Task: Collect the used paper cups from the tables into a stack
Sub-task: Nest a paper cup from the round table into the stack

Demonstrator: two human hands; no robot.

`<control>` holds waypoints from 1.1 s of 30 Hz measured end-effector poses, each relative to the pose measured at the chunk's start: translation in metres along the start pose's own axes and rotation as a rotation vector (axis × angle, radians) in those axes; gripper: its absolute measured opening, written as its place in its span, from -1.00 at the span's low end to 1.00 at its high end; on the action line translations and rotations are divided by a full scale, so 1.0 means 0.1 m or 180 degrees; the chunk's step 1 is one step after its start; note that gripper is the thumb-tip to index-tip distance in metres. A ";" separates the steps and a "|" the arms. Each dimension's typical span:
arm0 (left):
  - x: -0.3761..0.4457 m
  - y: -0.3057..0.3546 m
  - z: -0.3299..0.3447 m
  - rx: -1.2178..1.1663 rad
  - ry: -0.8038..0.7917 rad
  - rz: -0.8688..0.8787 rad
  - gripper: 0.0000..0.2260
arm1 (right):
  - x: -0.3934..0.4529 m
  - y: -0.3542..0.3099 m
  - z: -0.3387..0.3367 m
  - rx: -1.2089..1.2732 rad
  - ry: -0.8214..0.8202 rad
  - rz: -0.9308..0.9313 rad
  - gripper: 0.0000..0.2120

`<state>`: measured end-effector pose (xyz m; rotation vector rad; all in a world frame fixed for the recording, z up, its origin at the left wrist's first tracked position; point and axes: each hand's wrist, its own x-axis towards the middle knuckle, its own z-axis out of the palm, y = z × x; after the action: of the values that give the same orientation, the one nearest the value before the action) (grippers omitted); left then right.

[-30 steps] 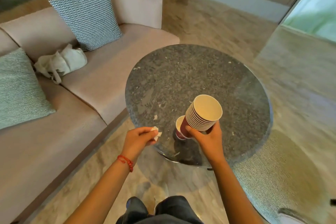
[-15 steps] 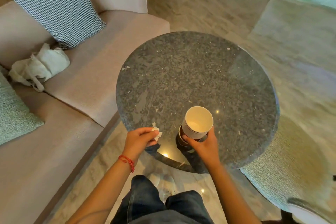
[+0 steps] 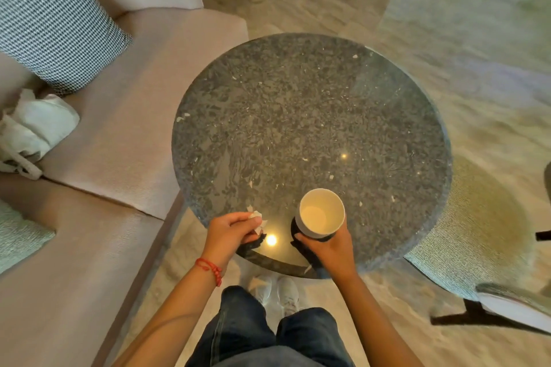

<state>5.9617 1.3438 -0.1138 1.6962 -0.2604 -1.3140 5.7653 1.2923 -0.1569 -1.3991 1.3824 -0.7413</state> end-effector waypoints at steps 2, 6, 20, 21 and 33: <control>0.02 0.04 0.02 0.0027 -0.0070 -0.0012 -0.89 | -0.01 -0.01 0.01 0.0011 0.0084 0.0011 -0.27; 0.05 0.16 0.11 0.0159 -0.0279 -0.0040 -0.91 | -0.08 -0.04 -0.01 0.0156 0.0295 0.0026 -0.30; -0.27 0.03 1.53 0.1145 -0.1786 0.0014 -0.94 | -1.04 0.05 -1.01 0.0786 0.2034 0.0514 -0.23; -0.36 -0.03 1.68 0.1241 -0.1932 0.0030 -0.93 | -1.15 0.07 -1.12 0.0815 0.2177 0.0549 -0.25; -2.01 -1.29 3.45 0.1985 -0.3298 0.0061 -0.87 | -2.88 0.84 -2.61 0.1141 0.3785 0.0935 -0.29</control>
<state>5.5440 1.3580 -0.0774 1.2888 -1.3894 -2.1500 5.4487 1.5237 -0.0893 -0.3670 2.1072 -1.6418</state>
